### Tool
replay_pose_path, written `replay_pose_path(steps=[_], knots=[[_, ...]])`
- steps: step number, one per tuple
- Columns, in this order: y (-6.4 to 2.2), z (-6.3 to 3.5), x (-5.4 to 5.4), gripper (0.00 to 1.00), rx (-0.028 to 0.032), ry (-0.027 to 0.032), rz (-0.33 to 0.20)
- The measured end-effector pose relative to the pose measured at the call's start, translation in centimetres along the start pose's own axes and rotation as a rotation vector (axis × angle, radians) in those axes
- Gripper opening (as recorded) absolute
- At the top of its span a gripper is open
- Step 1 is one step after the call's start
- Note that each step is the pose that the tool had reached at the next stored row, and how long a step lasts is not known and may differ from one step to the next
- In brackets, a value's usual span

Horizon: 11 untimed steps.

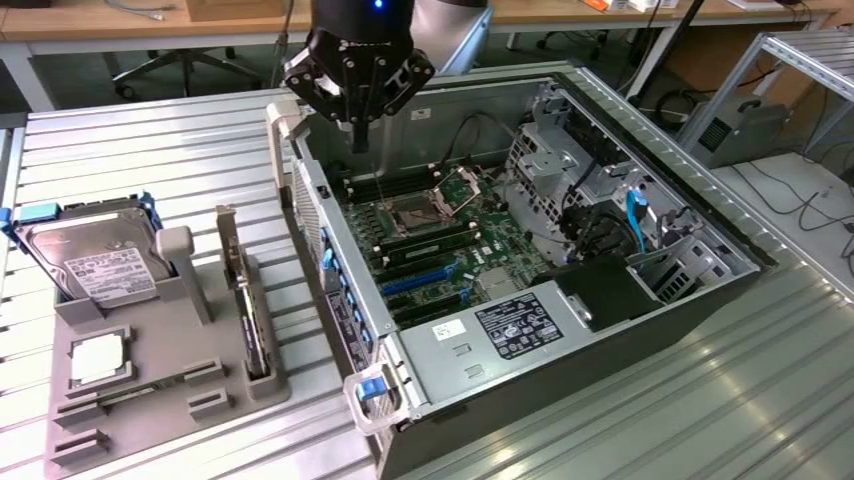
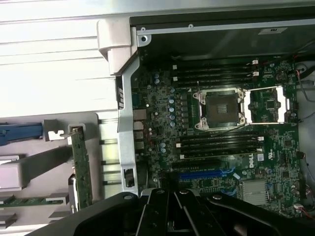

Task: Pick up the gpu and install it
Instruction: 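Reach for the gpu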

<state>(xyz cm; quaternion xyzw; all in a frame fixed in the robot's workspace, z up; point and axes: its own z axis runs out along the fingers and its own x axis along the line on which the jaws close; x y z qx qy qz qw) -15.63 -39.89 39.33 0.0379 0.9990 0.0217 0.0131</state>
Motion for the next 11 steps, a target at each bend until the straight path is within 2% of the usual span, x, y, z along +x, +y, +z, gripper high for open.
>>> replay_pose_path(steps=[11], knots=[[-0.12, -0.04, 1.6, 0.11, 0.0000, 0.0000, 0.000]])
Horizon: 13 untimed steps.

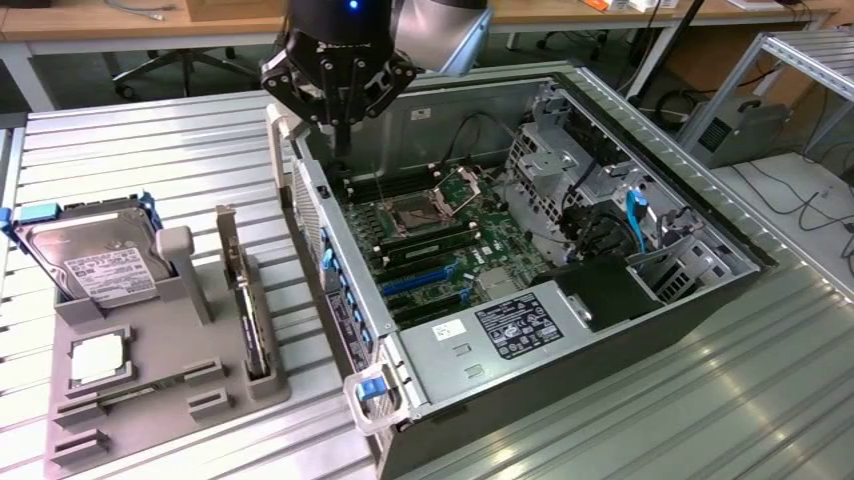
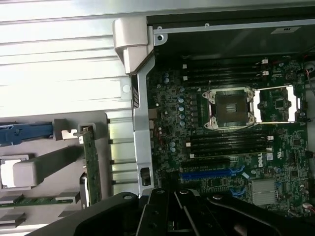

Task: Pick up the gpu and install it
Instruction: 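Reach for the gpu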

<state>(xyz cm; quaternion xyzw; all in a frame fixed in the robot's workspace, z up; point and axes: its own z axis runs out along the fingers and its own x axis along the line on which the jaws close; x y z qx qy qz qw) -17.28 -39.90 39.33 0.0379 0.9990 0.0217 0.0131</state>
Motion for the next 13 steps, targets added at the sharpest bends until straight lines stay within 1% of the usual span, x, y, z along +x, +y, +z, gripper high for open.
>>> replay_pose_path(steps=[9, 13], knots=[[-0.16, -0.06, 2.1, 0.11, 0.0000, 0.0000, 0.000], [-0.25, -0.09, 3.3, 0.11, 0.0002, 0.0001, 0.000]])
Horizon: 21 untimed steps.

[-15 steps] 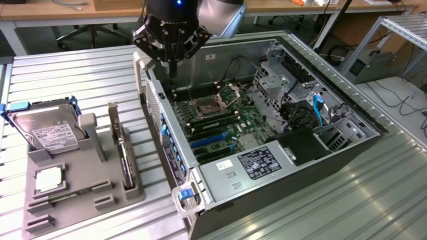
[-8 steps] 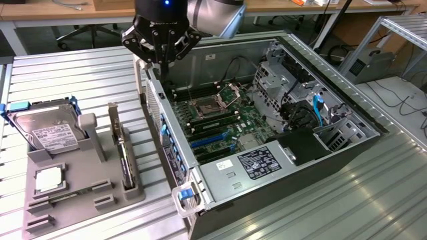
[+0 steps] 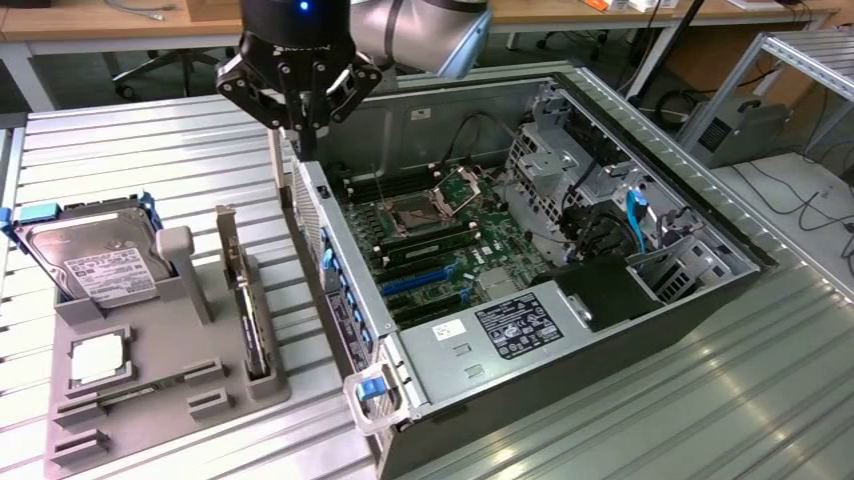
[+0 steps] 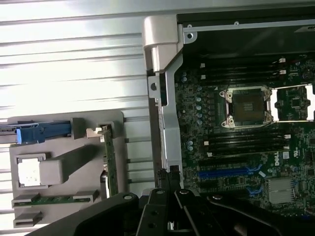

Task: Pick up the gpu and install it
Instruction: 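Reach for the gpu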

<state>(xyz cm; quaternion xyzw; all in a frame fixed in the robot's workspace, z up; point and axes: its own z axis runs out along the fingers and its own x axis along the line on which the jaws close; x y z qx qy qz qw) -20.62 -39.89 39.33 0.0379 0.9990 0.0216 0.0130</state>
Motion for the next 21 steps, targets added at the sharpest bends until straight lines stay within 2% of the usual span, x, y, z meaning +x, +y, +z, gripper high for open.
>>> replay_pose_path(steps=[10, 12, 16, 18, 21], knots=[[-0.21, -0.06, 2.8, 0.11, 0.0001, 0.0003, 0.000], [-0.29, -0.07, 3.8, 0.11, 0.0000, 0.0003, 0.000], [-0.38, -0.09, 5.0, 0.11, 0.0001, 0.0007, 0.000], [-0.47, -0.11, 6.1, 0.11, 0.0001, 0.0010, 0.000], [-0.55, -0.13, 7.2, 0.11, 0.0003, 0.0025, 0.000]])
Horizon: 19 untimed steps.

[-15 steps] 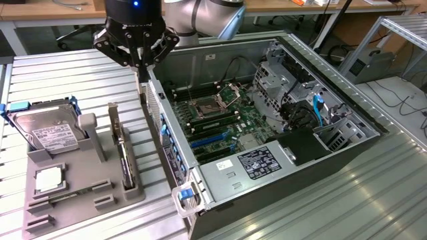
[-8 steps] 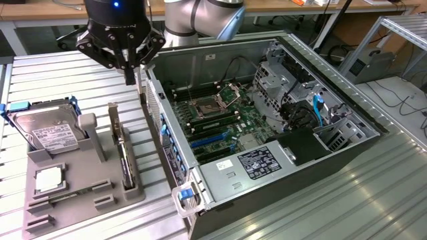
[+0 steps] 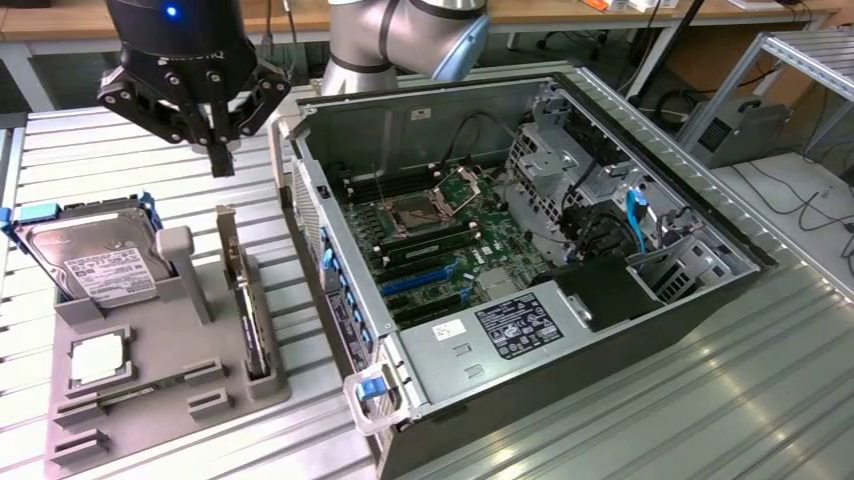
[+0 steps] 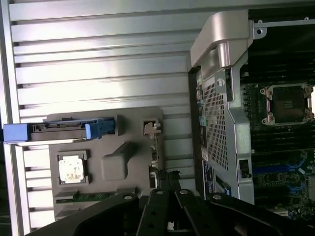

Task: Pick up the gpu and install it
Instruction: 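Reach for the gpu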

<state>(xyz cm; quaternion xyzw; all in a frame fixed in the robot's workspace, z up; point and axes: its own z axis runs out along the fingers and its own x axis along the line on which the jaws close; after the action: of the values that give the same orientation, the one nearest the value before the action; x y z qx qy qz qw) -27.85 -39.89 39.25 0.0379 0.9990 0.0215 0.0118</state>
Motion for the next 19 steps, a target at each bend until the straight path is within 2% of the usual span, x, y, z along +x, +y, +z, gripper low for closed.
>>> replay_pose_path(steps=[11, 19], knots=[[-0.07, 0.00, 0.31, 0.11, 0.0000, 0.0007, 0.000], [-0.88, -0.03, 0.28, 0.11, 0.0000, 0.0007, 0.000]])
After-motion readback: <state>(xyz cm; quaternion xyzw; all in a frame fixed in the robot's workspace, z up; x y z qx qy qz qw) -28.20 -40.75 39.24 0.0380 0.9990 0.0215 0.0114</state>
